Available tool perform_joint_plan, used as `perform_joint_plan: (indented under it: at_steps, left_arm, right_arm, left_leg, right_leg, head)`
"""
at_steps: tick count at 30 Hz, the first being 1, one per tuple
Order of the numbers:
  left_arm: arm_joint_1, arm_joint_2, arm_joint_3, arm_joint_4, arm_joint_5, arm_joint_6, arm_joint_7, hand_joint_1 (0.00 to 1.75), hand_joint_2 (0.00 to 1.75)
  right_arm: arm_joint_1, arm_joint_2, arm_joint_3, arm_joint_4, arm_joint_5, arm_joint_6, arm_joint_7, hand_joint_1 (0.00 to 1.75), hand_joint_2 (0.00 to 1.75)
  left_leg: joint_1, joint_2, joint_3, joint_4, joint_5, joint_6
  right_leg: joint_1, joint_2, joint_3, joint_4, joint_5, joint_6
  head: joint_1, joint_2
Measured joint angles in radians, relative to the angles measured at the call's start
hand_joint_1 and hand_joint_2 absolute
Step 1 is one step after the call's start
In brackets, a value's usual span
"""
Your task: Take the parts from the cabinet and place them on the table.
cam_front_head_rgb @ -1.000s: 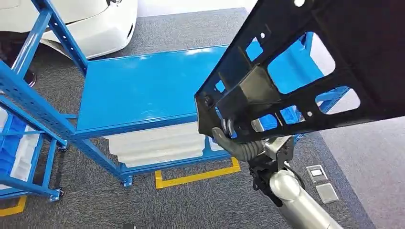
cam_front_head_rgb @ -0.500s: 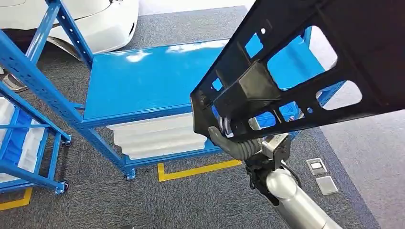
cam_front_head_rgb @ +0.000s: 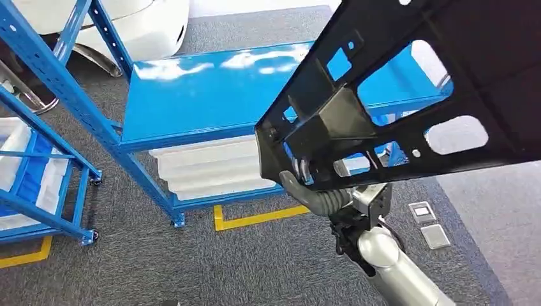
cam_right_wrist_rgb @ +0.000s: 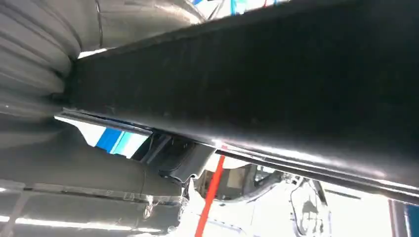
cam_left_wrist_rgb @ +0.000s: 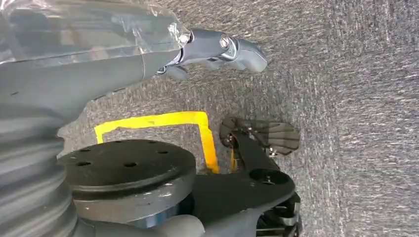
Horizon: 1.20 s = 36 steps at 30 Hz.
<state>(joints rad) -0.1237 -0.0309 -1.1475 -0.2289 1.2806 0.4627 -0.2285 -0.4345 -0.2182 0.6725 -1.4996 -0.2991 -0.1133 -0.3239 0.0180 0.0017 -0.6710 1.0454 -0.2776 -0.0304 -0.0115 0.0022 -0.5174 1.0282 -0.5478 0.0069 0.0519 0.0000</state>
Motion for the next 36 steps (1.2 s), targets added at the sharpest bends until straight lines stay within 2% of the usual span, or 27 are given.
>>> perform_joint_plan:
  at_steps: [2, 3, 5, 6, 7, 8, 9, 11, 12, 13, 14, 15, 17, 18, 19, 21, 22, 23, 25, 26, 27, 28, 29, 32, 33, 34, 36]
  left_arm:
    - [0.004, 0.0, 0.0, 0.0, 0.0, 0.0, 0.0, 0.0, 1.75]
    - [0.002, 0.0, 0.0, 0.0, 0.0, 0.0, 0.0, 0.0, 1.75]
    - [0.002, 0.0, 0.0, 0.0, -0.006, -0.002, 0.001, 0.0, 1.75]
    - [0.001, 0.0, 0.0, 0.0, -0.008, -0.002, 0.001, 0.0, 1.75]
    - [0.001, 0.0, 0.0, 0.0, -0.011, -0.002, 0.001, 0.0, 1.75]
    - [0.001, 0.0, 0.0, 0.0, -0.013, -0.002, 0.001, 0.0, 1.75]
    - [0.0, 0.0, 0.0, 0.0, -0.013, -0.002, 0.001, 0.0, 1.75]
    - [-0.001, 0.0, 0.0, 0.0, -0.014, -0.003, 0.001, 0.0, 1.75]
    - [-0.003, 0.0, 0.0, 0.0, -0.015, -0.003, 0.001, 0.0, 1.75]
    - [-0.006, 0.0, 0.0, 0.0, -0.019, -0.006, 0.003, 0.0, 1.75]
    - [-0.01, 0.0, 0.0, 0.0, -0.025, -0.008, 0.005, 0.0, 1.75]
    - [-0.01, 0.0, 0.0, 0.0, -0.026, -0.008, 0.008, 0.0, 1.75]
    - [-0.009, 0.0, 0.0, 0.0, -0.027, -0.008, 0.016, 0.0, 1.75]
    - [-0.008, -0.001, -0.001, 0.0, -0.027, -0.008, 0.019, 0.0, 1.75]
    - [-0.007, -0.001, -0.001, 0.0, -0.026, -0.008, 0.025, 0.0, 1.75]
    - [-0.006, -0.001, -0.001, 0.0, -0.025, -0.011, 0.03, 0.0, 1.75]
    - [-0.006, -0.001, -0.001, 0.0, -0.025, -0.012, 0.032, 0.0, 1.75]
    - [-0.007, -0.001, -0.001, 0.0, -0.024, -0.013, 0.033, 0.0, 1.75]
    - [-0.006, -0.001, -0.001, 0.0, -0.023, -0.013, 0.035, 0.0, 1.75]
    - [-0.006, -0.001, -0.001, 0.0, -0.022, -0.013, 0.035, 0.0, 1.75]
    - [-0.007, -0.001, -0.001, 0.0, -0.021, -0.013, 0.035, 0.0, 1.75]
    - [-0.006, -0.001, -0.001, 0.0, -0.021, -0.013, 0.036, 0.0, 1.75]
    - [-0.007, -0.001, -0.001, 0.0, -0.021, -0.013, 0.037, 0.0, 1.75]
    - [-0.004, -0.001, -0.001, 0.0, -0.015, -0.007, 0.037, 0.0, 1.75]
    - [-0.002, -0.001, -0.001, 0.0, -0.014, -0.006, 0.037, 0.0, 1.75]
    - [-0.001, -0.001, -0.001, 0.0, -0.014, -0.006, 0.037, 0.0, 1.75]
    - [0.001, -0.001, -0.001, 0.0, -0.016, -0.006, 0.037, 0.0, 1.75]
  right_arm:
    - [0.001, 0.001, 0.0, 0.0, 0.0, 0.0, 0.0, 1.75, 1.75]
    - [-0.001, 0.002, 0.0, 0.0, 0.0, 0.002, 0.0, 1.75, 1.75]
    - [-0.002, 0.005, 0.0, 0.0, 0.003, 0.003, 0.0, 1.75, 1.75]
    - [-0.002, 0.005, 0.0, 0.0, 0.005, 0.004, 0.0, 1.75, 1.75]
    - [-0.002, 0.006, 0.0, 0.0, 0.006, 0.005, 0.001, 1.75, 1.75]
    - [-0.002, 0.007, 0.0, 0.0, 0.006, 0.005, 0.001, 1.75, 1.75]
    - [-0.002, 0.007, 0.0, 0.0, 0.007, 0.005, 0.001, 1.75, 1.75]
    - [-0.002, 0.007, 0.0, 0.0, 0.009, 0.005, 0.002, 1.75, 1.75]
    - [-0.002, 0.007, 0.0, 0.0, 0.009, 0.005, 0.002, 1.75, 1.75]
    - [-0.002, 0.007, 0.0, -0.002, 0.011, 0.002, 0.003, 1.75, 1.75]
    - [-0.002, 0.007, 0.0, -0.003, 0.013, -0.003, 0.003, 1.75, 1.75]
    - [-0.002, 0.007, 0.0, -0.005, 0.015, -0.005, 0.003, 1.75, 1.75]
    - [0.004, 0.006, 0.0, -0.007, 0.015, -0.006, 0.006, 1.75, 1.75]
    - [0.011, 0.003, -0.001, -0.007, 0.017, -0.008, 0.006, 1.75, 1.75]
    - [0.014, 0.003, -0.001, -0.008, 0.018, -0.008, 0.007, 1.75, 1.75]
    - [0.017, 0.003, -0.001, -0.008, 0.021, -0.008, 0.008, 1.75, 1.75]
    - [0.019, 0.003, -0.001, -0.008, 0.024, -0.007, 0.007, 1.75, 1.75]
    - [0.019, 0.003, -0.001, -0.008, 0.027, -0.006, 0.006, 1.75, 1.75]
    - [0.02, 0.003, -0.001, -0.008, 0.032, 0.0, 0.003, 1.75, 1.75]
    - [0.02, 0.003, -0.001, -0.008, 0.033, 0.004, 0.002, 1.75, 1.75]
    - [0.019, 0.004, -0.001, -0.008, 0.035, 0.006, 0.0, 1.75, 1.75]
    - [0.017, 0.005, -0.001, -0.008, 0.035, 0.006, -0.001, 1.75, 1.75]
    - [0.016, 0.009, -0.001, -0.01, 0.036, 0.009, -0.003, 1.75, 1.75]
    - [0.017, 0.012, -0.001, -0.01, 0.036, 0.016, -0.006, 1.75, 1.75]
    - [0.017, 0.013, 0.0, -0.01, 0.035, 0.017, -0.006, 1.75, 1.75]
    - [0.017, 0.015, 0.0, -0.01, 0.031, 0.019, -0.006, 1.75, 1.75]
    - [0.017, 0.018, 0.0, -0.01, 0.028, 0.023, -0.006, 1.75, 1.75]
  left_leg:
    - [-0.005, -0.001, -0.005, -0.004, 0.016, -0.015]
    - [0.001, -0.002, -0.015, 0.015, -0.021, -0.019]
    - [0.004, -0.001, -0.04, 0.123, -0.152, -0.025]
    - [0.003, -0.001, -0.052, 0.203, -0.209, -0.027]
    - [0.003, -0.001, -0.057, 0.261, -0.232, -0.029]
    - [0.002, -0.001, -0.051, 0.302, -0.222, -0.029]
    - [0.002, -0.001, -0.031, 0.306, -0.183, -0.027]
    - [-0.001, -0.001, 0.051, 0.223, -0.106, -0.017]
    - [-0.007, -0.003, 0.122, 0.134, -0.107, -0.006]
    - [-0.014, -0.005, 0.197, 0.033, -0.147, 0.005]
    - [-0.014, -0.004, 0.237, -0.059, -0.172, 0.011]
    - [-0.019, -0.007, 0.224, -0.052, -0.166, 0.009]
    - [-0.023, -0.006, 0.203, -0.065, -0.134, 0.022]
    - [-0.012, 0.005, 0.189, -0.075, -0.115, 0.028]
    - [-0.013, 0.004, 0.179, -0.075, -0.102, 0.037]
    - [-0.013, 0.007, 0.141, -0.071, -0.073, 0.043]
    - [-0.013, 0.007, 0.124, -0.068, -0.06, 0.043]
    - [-0.013, 0.007, 0.106, -0.063, -0.049, 0.042]
    - [-0.01, 0.009, 0.058, -0.044, -0.026, 0.037]
    - [-0.007, 0.009, 0.034, -0.034, -0.017, 0.032]
    - [-0.005, 0.008, 0.014, -0.023, -0.009, 0.026]
    - [-0.007, 0.007, 0.001, -0.015, -0.006, 0.021]
    - [-0.009, 0.007, -0.006, -0.007, -0.001, 0.015]
    - [-0.008, 0.007, -0.011, -0.014, 0.033, -0.006]
    - [-0.004, 0.006, -0.019, -0.007, 0.027, -0.013]
    - [-0.002, 0.005, -0.03, 0.017, -0.012, -0.018]
    - [-0.001, 0.005, -0.067, 0.144, -0.137, -0.022]
  right_leg:
    - [-0.001, -0.004, -0.016, -0.007, 0.018, -0.016]
    - [-0.005, -0.008, -0.023, -0.008, 0.031, -0.028]
    - [-0.003, -0.009, -0.049, -0.007, 0.051, -0.047]
    - [-0.002, -0.009, -0.065, -0.005, 0.064, -0.047]
    - [0.0, -0.009, -0.08, -0.003, 0.074, -0.048]
    - [0.003, -0.01, -0.097, 0.0, 0.086, -0.049]
    - [0.005, -0.01, -0.114, 0.002, 0.097, -0.049]
    - [0.008, -0.009, -0.143, 0.005, 0.12, -0.046]
    - [0.009, -0.009, -0.153, 0.005, 0.132, -0.043]
    - [0.012, -0.009, -0.16, 0.005, 0.14, -0.037]
    - [0.011, -0.012, -0.164, 0.005, 0.154, -0.031]
    - [0.004, -0.014, -0.168, -0.005, 0.172, -0.025]
    - [0.002, -0.013, -0.173, -0.022, 0.204, -0.012]
    - [0.002, -0.008, -0.18, -0.019, 0.185, -0.007]
    - [0.002, -0.005, -0.191, 0.004, 0.126, -0.003]
    - [-0.003, -0.005, -0.214, 0.14, -0.024, 0.004]
    - [-0.004, -0.005, -0.219, 0.211, -0.058, 0.007]
    - [-0.004, -0.005, -0.221, 0.265, -0.055, 0.009]
    - [-0.008, -0.005, -0.191, 0.306, 0.044, 0.016]
    - [-0.01, -0.005, -0.15, 0.267, 0.083, 0.018]
    - [-0.012, -0.005, -0.087, 0.192, 0.082, 0.019]
    - [-0.014, -0.005, -0.015, 0.095, 0.026, 0.018]
    - [-0.005, -0.003, 0.043, -0.008, -0.02, 0.005]
    - [0.003, -0.004, 0.025, -0.01, -0.017, -0.025]
    - [-0.006, -0.007, 0.018, -0.015, -0.003, -0.037]
    - [-0.005, -0.006, 0.008, -0.014, 0.007, -0.043]
    - [-0.002, -0.007, -0.013, -0.014, 0.025, -0.056]
  head:
    - [0.002, 0.0]
    - [-0.001, 0.0]
    - [-0.016, 0.0]
    - [-0.018, 0.0]
    - [-0.024, 0.0]
    - [-0.026, 0.0]
    - [-0.026, 0.0]
    - [-0.029, 0.0]
    - [-0.031, 0.0]
    - [-0.03, 0.0]
    - [-0.031, 0.0]
    - [-0.028, 0.0]
    - [-0.04, 0.0]
    - [-0.04, 0.0]
    - [-0.036, 0.0]
    - [-0.023, 0.0]
    - [-0.023, 0.0]
    - [-0.02, 0.0]
    - [-0.014, 0.0]
    - [-0.013, 0.0]
    - [-0.012, 0.0]
    - [-0.008, 0.0]
    - [-0.005, 0.0]
    - [-0.018, 0.0]
    - [-0.019, 0.0]
    - [-0.022, 0.0]
    - [-0.042, 0.0]
